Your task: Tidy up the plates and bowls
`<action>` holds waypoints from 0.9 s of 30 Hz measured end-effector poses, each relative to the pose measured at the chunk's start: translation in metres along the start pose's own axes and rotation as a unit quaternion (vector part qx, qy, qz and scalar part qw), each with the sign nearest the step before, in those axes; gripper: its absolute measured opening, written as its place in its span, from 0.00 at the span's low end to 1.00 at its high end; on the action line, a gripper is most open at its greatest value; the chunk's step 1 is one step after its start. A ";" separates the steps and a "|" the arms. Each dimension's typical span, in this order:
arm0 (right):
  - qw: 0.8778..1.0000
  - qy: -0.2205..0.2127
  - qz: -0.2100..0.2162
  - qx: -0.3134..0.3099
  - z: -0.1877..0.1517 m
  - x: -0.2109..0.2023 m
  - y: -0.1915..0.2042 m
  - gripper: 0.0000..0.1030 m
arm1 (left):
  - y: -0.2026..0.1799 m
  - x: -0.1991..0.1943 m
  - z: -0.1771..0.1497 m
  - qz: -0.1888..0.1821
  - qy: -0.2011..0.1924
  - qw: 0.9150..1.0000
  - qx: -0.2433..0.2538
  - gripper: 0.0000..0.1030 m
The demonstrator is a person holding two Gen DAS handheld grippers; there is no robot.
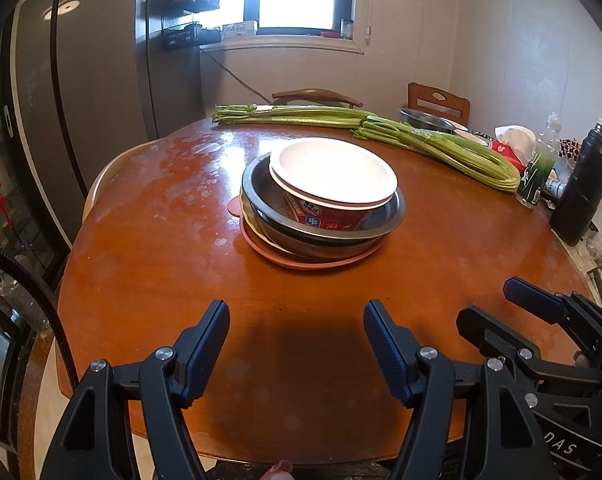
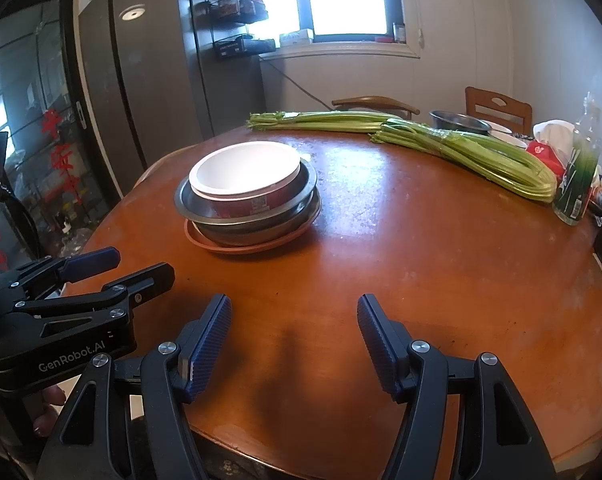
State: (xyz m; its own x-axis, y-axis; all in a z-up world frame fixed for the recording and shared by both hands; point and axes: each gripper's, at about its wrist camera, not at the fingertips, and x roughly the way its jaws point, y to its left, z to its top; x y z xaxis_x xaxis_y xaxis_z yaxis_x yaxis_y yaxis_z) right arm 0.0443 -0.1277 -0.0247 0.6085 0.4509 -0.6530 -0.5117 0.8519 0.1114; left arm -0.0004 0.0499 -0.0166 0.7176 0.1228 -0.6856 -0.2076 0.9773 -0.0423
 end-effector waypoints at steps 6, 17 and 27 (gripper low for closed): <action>1.000 0.000 0.000 0.001 0.000 0.001 0.000 0.65 | 0.000 0.001 0.000 0.001 0.000 1.000 -0.002 0.67; 1.000 0.001 -0.001 0.000 0.000 0.000 0.001 0.65 | 0.002 0.001 -0.002 0.000 0.000 1.000 -0.003 0.67; 1.000 0.001 0.001 -0.001 -0.001 0.002 0.000 0.65 | 0.002 0.002 -0.003 0.000 0.001 1.000 -0.002 0.67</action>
State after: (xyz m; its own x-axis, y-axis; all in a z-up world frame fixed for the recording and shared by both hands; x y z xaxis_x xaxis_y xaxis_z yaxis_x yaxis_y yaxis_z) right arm 0.0450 -0.1267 -0.0264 0.6065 0.4522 -0.6540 -0.5137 0.8507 0.1118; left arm -0.0013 0.0515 -0.0197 0.7158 0.1221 -0.6876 -0.2095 0.9768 -0.0447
